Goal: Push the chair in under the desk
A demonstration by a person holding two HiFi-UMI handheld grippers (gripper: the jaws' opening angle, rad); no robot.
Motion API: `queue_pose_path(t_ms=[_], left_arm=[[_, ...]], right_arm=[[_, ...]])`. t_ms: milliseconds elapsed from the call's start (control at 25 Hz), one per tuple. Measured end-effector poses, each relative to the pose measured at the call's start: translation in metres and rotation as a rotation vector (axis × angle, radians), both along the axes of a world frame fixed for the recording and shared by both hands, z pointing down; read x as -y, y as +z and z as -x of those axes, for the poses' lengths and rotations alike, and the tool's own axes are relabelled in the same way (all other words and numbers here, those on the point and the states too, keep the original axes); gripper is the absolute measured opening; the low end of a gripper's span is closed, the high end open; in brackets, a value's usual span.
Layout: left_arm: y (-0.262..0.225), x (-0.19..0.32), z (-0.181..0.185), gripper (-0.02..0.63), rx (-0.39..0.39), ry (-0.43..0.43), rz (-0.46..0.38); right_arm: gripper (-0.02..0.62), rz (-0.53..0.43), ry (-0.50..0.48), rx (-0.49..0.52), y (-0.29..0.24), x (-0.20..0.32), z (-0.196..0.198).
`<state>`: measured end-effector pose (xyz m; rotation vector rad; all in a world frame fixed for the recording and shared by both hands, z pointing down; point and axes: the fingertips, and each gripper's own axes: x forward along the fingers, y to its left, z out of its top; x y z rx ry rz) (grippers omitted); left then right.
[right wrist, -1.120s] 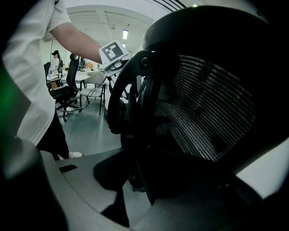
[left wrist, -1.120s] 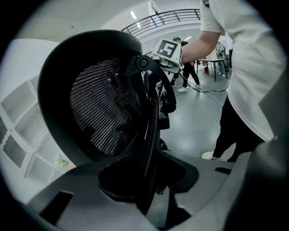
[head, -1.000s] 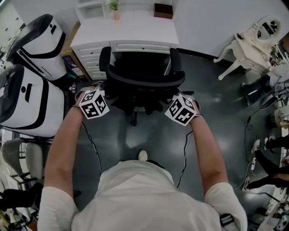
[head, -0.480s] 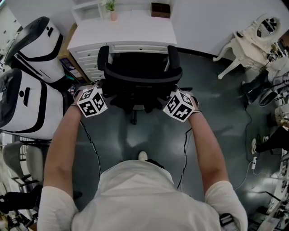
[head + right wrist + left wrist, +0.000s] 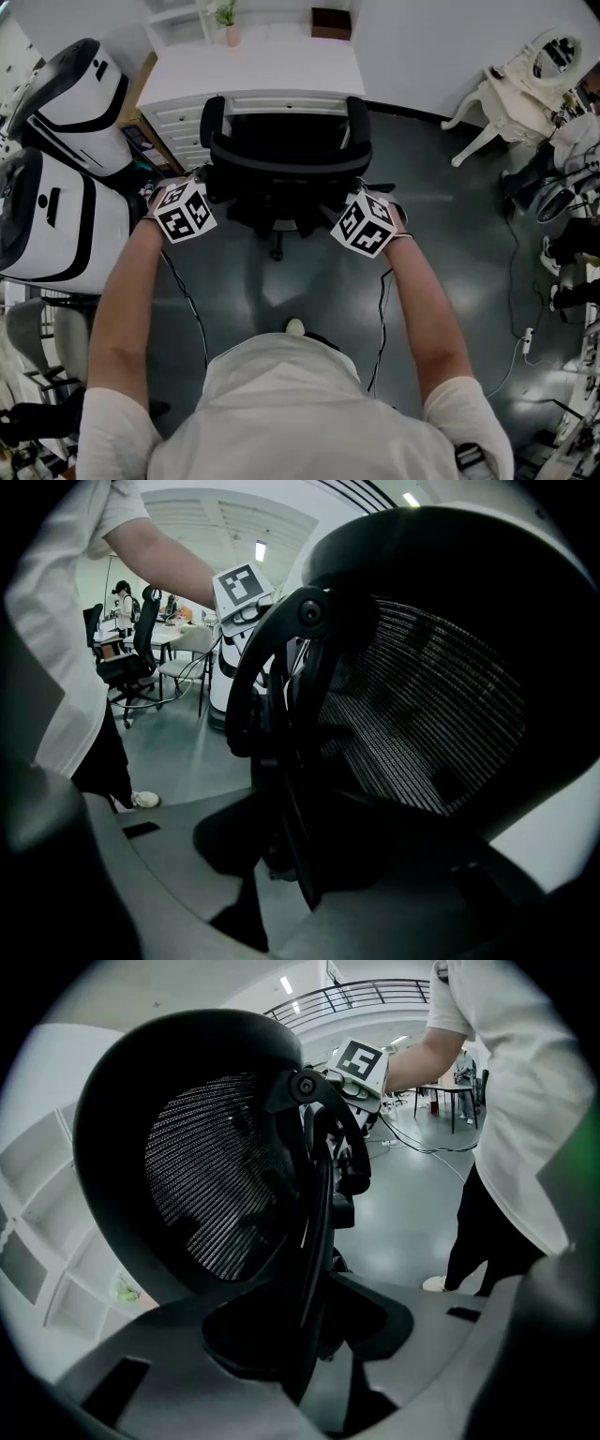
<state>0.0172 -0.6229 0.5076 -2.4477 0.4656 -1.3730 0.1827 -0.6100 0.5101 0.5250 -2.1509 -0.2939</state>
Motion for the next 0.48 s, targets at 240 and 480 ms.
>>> queue_pose_path(t_ms=[240,480], left_arm=[[0.0011,0.0024,0.0009,0.155,0.009,-0.005,0.015],[0.0008,0.0044,0.0014,0.158,0.011,-0.008,0.008]], right_arm=[[0.132,-0.006,0.005,0.001,0.0002,-0.0003,0.0013],[0.132,-0.014,0.006,0.004,-0.0006,0.0004,0.0024]])
